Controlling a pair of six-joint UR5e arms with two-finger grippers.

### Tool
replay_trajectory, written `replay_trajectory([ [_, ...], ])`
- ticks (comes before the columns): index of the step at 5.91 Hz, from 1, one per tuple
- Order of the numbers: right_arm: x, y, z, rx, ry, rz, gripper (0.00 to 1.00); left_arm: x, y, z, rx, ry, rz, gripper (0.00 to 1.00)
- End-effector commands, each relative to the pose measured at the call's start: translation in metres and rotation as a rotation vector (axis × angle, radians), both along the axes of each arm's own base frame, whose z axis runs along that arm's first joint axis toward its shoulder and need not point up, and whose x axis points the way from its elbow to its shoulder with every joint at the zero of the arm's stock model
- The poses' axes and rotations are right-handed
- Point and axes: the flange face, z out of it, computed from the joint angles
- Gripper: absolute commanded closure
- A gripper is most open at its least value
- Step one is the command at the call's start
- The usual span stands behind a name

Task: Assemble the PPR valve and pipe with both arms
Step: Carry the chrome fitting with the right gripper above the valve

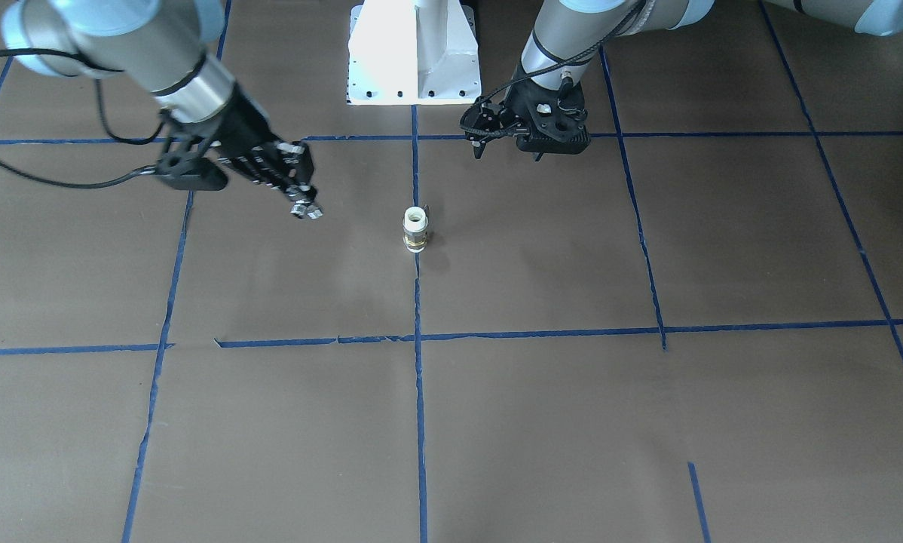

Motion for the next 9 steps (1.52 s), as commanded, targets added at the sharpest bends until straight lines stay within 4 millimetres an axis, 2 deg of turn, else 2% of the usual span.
replay_trajectory([
  [1, -0.054, 0.013, -0.058, -0.073, 0.031, 0.074, 1.00, 0.000, 0.000, 0.006, -0.006, -0.008, 0.000, 0.00],
  [2, -0.082, 0.009, -0.064, -0.074, 0.054, 0.104, 0.99, 0.001, 0.001, 0.006, -0.008, -0.010, 0.002, 0.00],
  [3, -0.091, 0.013, -0.062, -0.069, 0.066, 0.112, 0.99, 0.002, 0.001, 0.007, -0.007, -0.009, 0.002, 0.00],
  [7, -0.118, 0.020, -0.055, -0.092, 0.093, 0.089, 0.98, 0.004, 0.000, 0.008, -0.004, -0.001, 0.002, 0.00],
  [9, -0.120, 0.023, -0.056, -0.093, 0.094, 0.081, 0.97, 0.004, 0.000, 0.008, -0.004, -0.001, 0.002, 0.00],
])
